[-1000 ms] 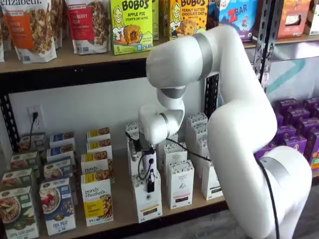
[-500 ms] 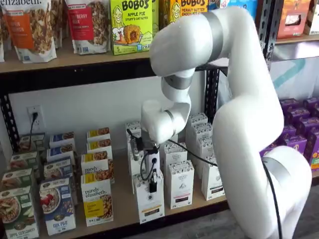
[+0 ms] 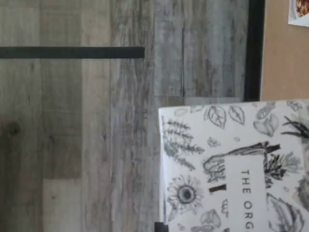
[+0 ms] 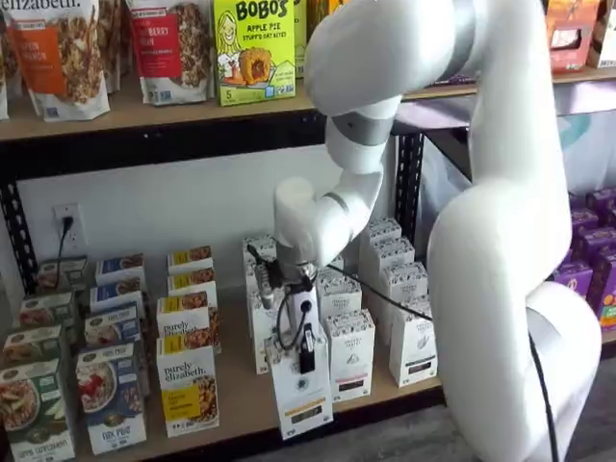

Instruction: Pick up the white box with a yellow strip in the middle, on the bottom shelf, the fourth box from the left

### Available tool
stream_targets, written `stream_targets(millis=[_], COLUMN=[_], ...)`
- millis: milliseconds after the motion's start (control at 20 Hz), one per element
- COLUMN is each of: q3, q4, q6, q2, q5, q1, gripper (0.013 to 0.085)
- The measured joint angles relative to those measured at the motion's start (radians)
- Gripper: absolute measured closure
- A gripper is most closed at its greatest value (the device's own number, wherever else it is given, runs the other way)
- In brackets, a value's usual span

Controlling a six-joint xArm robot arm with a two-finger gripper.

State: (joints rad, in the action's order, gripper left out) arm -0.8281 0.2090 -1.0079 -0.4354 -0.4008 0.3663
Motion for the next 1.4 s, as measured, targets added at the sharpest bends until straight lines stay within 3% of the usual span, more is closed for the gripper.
stream_targets(millis=[200,400,500,700,800,1000,1400], q3=[0.071,0.15,0.187,0.213,0.217,0.225,0.234], q4=[-0.06,-0.133,-0.141,-0.154,-0.193,-0.143,-0.119], q6=[-0.035,-0.056,-0.047,-0.032,-0.049,0.011,0.042], q2=[0.076,0.182,0.221,0.261,0.28,0.302,0.365], q5=[0.003,-0.018,0.004,-0.002,-0.025,-0.031,-0.096], q1=[0.02,0.066,0.082,0.11,0.127,0.142,0.153], gripper=[0.045,0.045,0.049,0.049,0.053,0.053,0.053])
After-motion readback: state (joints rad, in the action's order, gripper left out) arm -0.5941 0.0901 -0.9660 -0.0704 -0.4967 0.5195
